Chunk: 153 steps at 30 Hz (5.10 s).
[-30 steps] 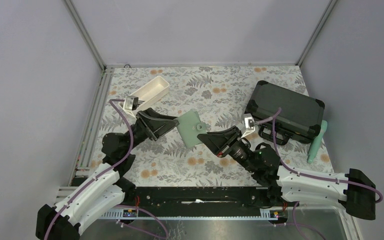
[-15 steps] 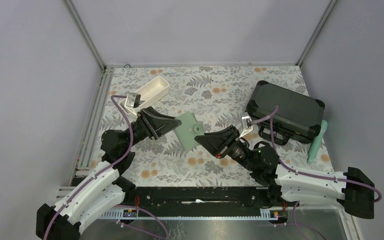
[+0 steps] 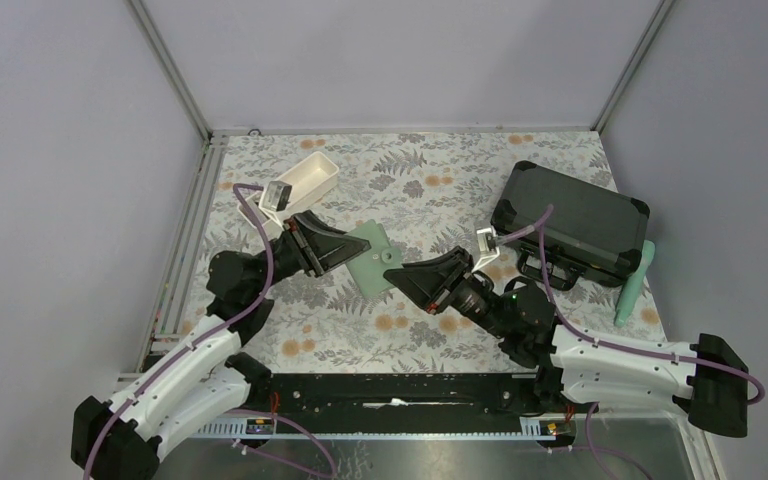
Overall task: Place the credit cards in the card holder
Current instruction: Close the card holder at the center of the board.
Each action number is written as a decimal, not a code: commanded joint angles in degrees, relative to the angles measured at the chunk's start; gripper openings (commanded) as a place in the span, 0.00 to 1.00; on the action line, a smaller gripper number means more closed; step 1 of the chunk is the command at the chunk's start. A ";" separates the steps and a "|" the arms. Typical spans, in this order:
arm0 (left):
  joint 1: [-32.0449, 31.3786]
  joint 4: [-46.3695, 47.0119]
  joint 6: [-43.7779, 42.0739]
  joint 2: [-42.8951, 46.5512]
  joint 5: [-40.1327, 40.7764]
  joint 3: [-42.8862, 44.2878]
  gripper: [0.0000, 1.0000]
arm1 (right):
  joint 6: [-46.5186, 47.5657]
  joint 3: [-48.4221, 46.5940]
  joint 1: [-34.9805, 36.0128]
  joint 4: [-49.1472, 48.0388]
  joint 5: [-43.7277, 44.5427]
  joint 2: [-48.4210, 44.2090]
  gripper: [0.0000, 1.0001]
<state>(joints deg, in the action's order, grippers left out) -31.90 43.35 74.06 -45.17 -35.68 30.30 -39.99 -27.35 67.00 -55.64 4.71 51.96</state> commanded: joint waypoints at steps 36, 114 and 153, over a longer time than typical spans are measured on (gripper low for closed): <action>3.54 -6.17 -1.31 2.60 -4.94 -0.89 0.00 | -8.49 -12.54 -22.74 18.57 -31.38 -0.44 0.78; 4.04 -28.41 -12.01 3.16 -0.71 5.37 0.00 | -11.04 -8.36 -22.71 16.88 -36.74 4.72 0.50; 4.08 -30.06 -13.77 3.91 -2.88 5.29 0.00 | -15.66 -8.34 -22.72 14.43 -35.47 8.76 0.48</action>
<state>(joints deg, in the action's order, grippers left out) -28.05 11.49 61.25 -42.44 -37.74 32.91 -54.33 -34.44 44.45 -36.80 -31.94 60.66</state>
